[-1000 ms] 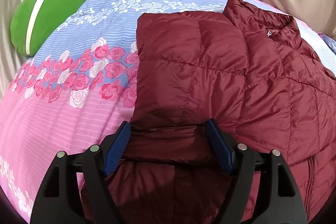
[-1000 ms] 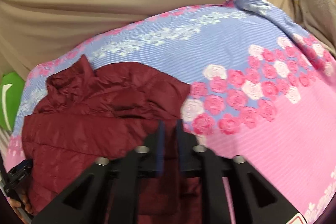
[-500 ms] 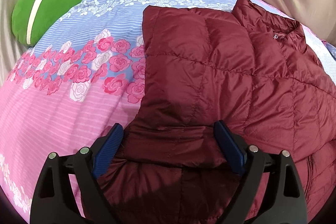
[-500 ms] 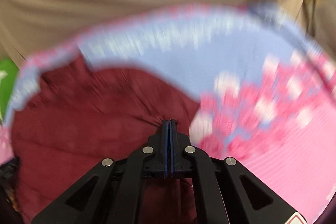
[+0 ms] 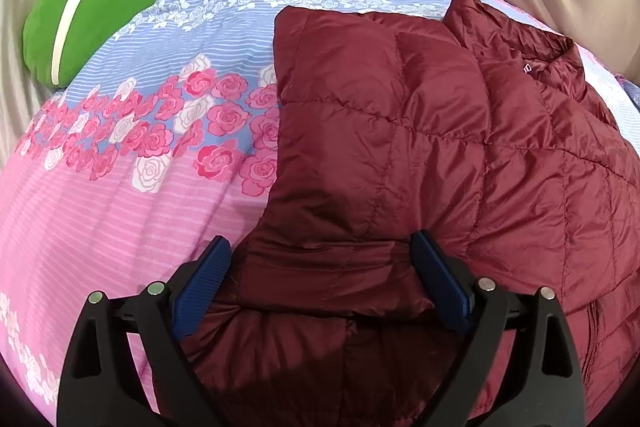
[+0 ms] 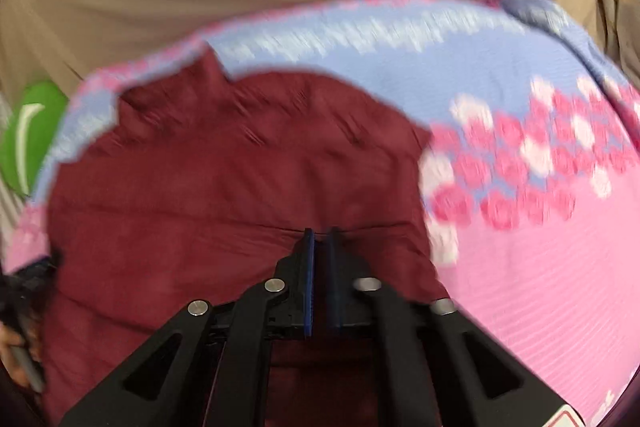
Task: Fold large clothes
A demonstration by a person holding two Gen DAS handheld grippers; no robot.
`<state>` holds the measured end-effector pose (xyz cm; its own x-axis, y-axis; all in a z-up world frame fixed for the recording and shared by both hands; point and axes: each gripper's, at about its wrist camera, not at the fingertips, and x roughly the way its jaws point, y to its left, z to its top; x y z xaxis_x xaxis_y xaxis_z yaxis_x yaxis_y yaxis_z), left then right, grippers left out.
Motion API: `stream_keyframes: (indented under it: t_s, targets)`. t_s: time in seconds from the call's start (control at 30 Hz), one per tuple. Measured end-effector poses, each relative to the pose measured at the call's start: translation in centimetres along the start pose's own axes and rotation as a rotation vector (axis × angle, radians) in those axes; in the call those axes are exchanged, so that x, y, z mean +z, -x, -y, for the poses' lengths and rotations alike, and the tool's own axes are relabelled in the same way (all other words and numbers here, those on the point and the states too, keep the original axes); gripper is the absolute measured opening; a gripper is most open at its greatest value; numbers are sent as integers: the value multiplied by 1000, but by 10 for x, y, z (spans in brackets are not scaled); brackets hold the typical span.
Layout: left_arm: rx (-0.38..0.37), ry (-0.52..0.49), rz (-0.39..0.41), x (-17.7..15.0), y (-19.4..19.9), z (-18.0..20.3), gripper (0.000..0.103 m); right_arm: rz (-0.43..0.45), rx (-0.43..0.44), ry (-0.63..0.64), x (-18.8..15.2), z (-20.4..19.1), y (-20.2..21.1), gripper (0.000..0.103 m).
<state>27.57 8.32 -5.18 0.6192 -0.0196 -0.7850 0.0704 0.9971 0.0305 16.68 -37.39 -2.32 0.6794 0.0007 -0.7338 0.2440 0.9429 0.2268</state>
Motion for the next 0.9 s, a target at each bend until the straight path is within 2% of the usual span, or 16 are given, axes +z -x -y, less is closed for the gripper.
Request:
stream_keyframes:
  t_s: [0.03,0.07,0.1,0.13,0.2,0.3,0.4,0.47,0.63,0.7,0.8,0.9]
  targets:
    - [1,-1,0,0,0,0,91,-4,35,-48,-2,12,-2,0]
    - [2,-2,0,0,0,0,91,5,33,-94,-2,24,2,0]
    - [3,-1,-1,1,-1,0,91,14,-2,-107,-2,29,6,0]
    - [3,1,-2,1,-1,-1,91,29,-90,-108,-4,37,14,0]
    - [0,7,-1,1,0,-2,91,46,-186,-136,-15,55,34,6]
    - [-26,22,6,-1,4,-8,90,75,-154,-168,-40,68,77,7]
    - [-53,28,14,-12,28,-20,90,95,-116,-148,-85,73,132,25]
    - [-117,15,8,-29,57,-30,90,84,-87,-131,-114,71,159,45]
    - [-187,-58,-42,-86,125,-65,96,20,60,-96,-192,77,213,64]
    - [-203,-70,-78,-112,144,-83,96,-7,99,-90,-213,77,221,67]
    - [-241,-35,-154,-158,165,-114,96,-60,124,-62,-247,75,233,67]
    - [-288,68,-223,-200,177,-145,96,-110,163,-57,-275,75,237,67]
